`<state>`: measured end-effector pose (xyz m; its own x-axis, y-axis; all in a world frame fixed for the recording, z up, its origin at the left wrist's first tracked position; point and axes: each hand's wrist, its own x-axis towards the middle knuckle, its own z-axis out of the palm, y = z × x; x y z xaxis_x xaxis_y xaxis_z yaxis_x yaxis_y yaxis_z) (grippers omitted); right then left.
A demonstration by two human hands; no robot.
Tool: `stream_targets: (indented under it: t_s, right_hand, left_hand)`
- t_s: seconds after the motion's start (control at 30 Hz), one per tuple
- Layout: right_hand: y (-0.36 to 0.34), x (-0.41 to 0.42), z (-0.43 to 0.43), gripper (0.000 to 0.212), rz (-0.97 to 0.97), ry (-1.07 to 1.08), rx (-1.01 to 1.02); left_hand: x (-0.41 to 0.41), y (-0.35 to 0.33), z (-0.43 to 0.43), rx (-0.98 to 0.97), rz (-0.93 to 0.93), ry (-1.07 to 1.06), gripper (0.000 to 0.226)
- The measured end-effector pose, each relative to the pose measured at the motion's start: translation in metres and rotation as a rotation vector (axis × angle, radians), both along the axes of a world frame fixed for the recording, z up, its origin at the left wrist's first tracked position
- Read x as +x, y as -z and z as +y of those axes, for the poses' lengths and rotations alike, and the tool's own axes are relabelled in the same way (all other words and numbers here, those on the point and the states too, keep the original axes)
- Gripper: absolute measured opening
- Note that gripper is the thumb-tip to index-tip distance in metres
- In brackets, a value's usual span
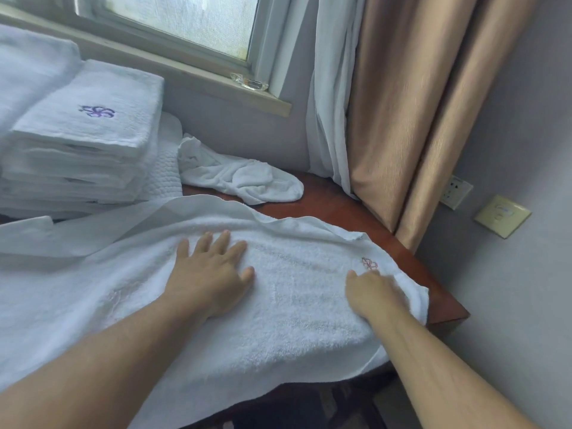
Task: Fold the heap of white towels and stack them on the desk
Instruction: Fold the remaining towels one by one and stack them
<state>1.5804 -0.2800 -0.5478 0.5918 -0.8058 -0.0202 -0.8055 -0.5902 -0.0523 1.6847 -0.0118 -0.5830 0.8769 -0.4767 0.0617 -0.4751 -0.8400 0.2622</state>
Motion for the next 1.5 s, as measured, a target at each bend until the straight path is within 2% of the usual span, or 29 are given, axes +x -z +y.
stream_targets:
  t_s: [0.1,0.2,0.23,0.3,0.4,0.43,0.47,0.57,0.7,0.83,0.93,1.0,1.13,1.2,1.3,1.4,1.5]
  right_hand:
    - [-0.013,-0.013,-0.016,0.074,0.082,0.256,0.062]
    - [-0.019,-0.021,-0.019,0.071,0.130,0.326,0.035]
    - [-0.018,-0.020,-0.020,0.066,0.130,0.291,0.013]
    - [-0.013,-0.014,-0.012,0.053,0.086,0.088,0.005]
    - [-0.002,-0.001,0.008,0.046,-0.125,-0.234,0.004]
    - [0.001,0.004,0.013,0.037,-0.189,-0.321,0.017]
    - [0.004,0.011,0.018,0.030,-0.228,-0.385,0.027]
    - [0.004,0.028,0.022,0.028,-0.201,-0.439,0.016]
    - [-0.001,0.057,0.009,0.058,-0.079,-0.340,-0.059]
    - [-0.004,0.093,-0.004,0.061,-0.041,-0.248,-0.102]
    - [0.001,0.116,-0.009,0.054,-0.080,-0.351,-0.218]
    - [0.008,0.130,-0.016,0.061,-0.071,-0.340,-0.144]
    - [-0.002,0.164,-0.034,0.093,0.021,0.053,0.084]
    - [-0.014,0.180,-0.043,0.099,-0.011,0.157,0.180]
    - [-0.011,0.201,-0.056,0.100,-0.038,0.151,0.250]
    - [0.011,0.208,-0.064,0.095,-0.116,0.098,0.131]
    - [0.021,0.209,-0.073,0.089,-0.224,0.054,0.023]
  left_hand:
    - [-0.001,-0.001,-0.001,0.008,0.000,-0.003,0.070]
    - [-0.003,-0.004,0.000,0.014,0.005,0.005,0.070]
    - [-0.003,-0.004,0.001,0.016,0.007,0.008,0.070]
    - [-0.004,-0.004,0.002,0.020,0.009,0.015,0.070]
    - [-0.007,-0.003,0.005,0.019,0.013,0.026,0.069]
    - [-0.008,-0.003,0.006,0.023,0.014,0.029,0.069]
    - [-0.010,-0.002,0.008,0.029,0.013,0.032,0.069]
    - [-0.015,-0.003,0.011,0.055,0.008,0.052,0.067]
    - [-0.015,-0.012,0.013,0.093,-0.010,0.068,0.060]
    - [-0.001,-0.027,-0.001,0.096,-0.066,0.018,0.047]
    - [0.015,-0.029,-0.020,0.006,-0.163,0.029,0.040]
    - [0.026,-0.024,-0.029,-0.008,-0.112,0.067,0.043]
    - [0.045,-0.021,-0.044,0.070,0.026,0.078,0.063]
    - [0.054,-0.030,-0.056,0.084,0.037,0.057,0.057]
    - [0.074,-0.043,-0.074,0.041,0.001,-0.023,0.036]
    - [0.086,-0.040,-0.083,0.017,0.007,-0.075,0.026]
    - [0.090,-0.023,-0.085,-0.020,-0.130,-0.082,0.024]
